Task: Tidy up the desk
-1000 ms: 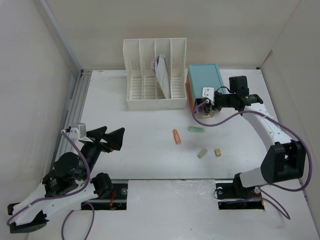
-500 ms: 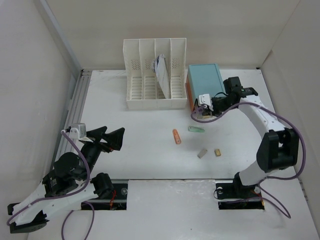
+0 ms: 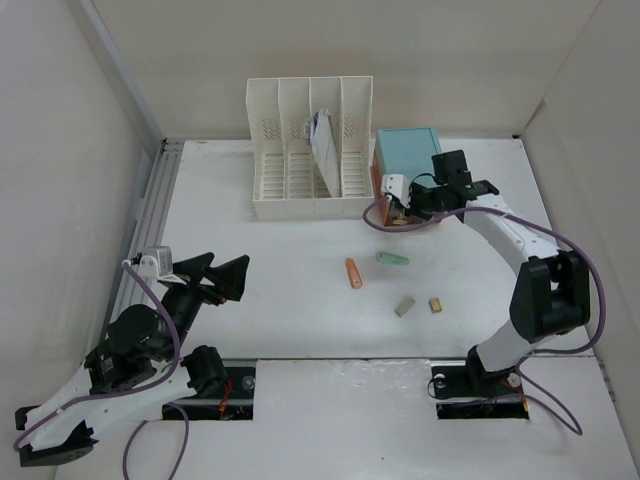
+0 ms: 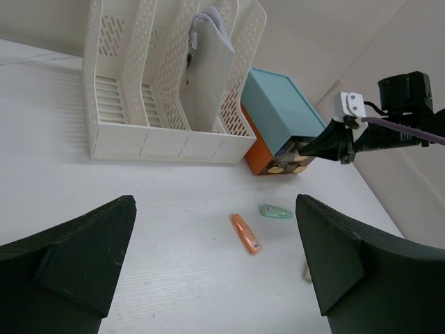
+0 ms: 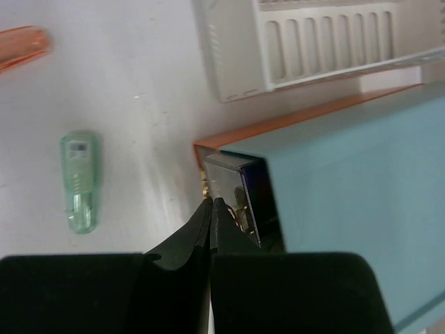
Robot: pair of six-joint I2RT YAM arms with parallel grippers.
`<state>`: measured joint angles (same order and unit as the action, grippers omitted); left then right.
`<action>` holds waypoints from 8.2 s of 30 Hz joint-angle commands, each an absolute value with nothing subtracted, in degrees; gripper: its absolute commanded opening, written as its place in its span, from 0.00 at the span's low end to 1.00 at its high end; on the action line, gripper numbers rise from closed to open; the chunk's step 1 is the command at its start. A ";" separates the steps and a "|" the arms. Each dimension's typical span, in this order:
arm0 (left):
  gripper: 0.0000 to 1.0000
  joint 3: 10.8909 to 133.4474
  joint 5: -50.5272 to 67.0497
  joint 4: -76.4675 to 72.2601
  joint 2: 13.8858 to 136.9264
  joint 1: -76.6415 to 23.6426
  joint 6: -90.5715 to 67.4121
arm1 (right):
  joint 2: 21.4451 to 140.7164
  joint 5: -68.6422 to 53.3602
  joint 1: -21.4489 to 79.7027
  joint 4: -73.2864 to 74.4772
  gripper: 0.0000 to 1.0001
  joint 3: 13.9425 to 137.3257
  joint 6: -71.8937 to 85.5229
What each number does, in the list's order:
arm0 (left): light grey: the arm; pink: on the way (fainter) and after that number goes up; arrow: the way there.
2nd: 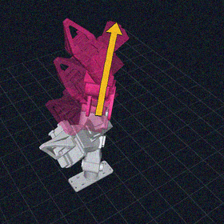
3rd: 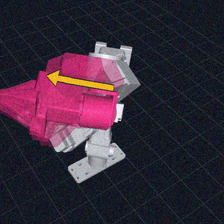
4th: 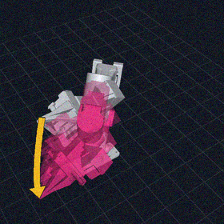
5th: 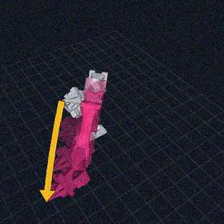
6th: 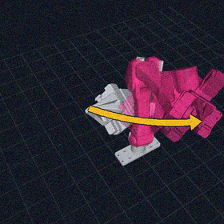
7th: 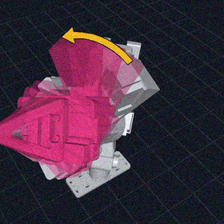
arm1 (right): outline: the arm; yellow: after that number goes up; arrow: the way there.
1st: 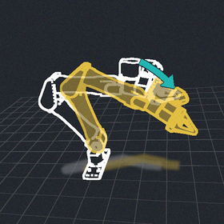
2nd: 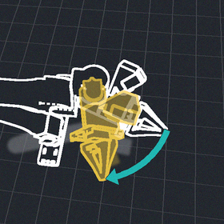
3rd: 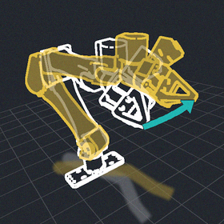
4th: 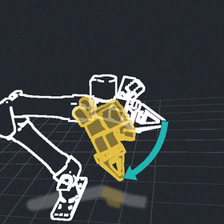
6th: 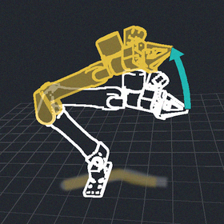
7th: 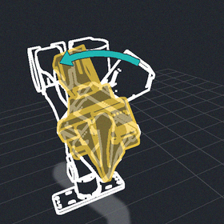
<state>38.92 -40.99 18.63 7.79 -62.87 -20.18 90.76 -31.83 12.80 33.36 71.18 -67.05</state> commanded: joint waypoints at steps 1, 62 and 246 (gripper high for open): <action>0.98 38.67 -40.96 16.44 7.91 -62.40 -19.34 | 92.72 -21.72 13.45 21.91 0.00 70.31 -60.30; 0.53 57.20 5.10 -60.02 112.21 -49.48 -62.11 | 74.27 -42.09 -13.53 -1.84 0.50 49.04 10.20; 1.00 41.22 -23.29 3.25 36.74 -63.11 -1.76 | 77.86 -16.00 21.01 13.36 0.12 56.77 -55.90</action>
<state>41.58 -23.70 5.43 37.01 -63.24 -1.96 76.36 -16.25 21.32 18.31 55.20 -58.11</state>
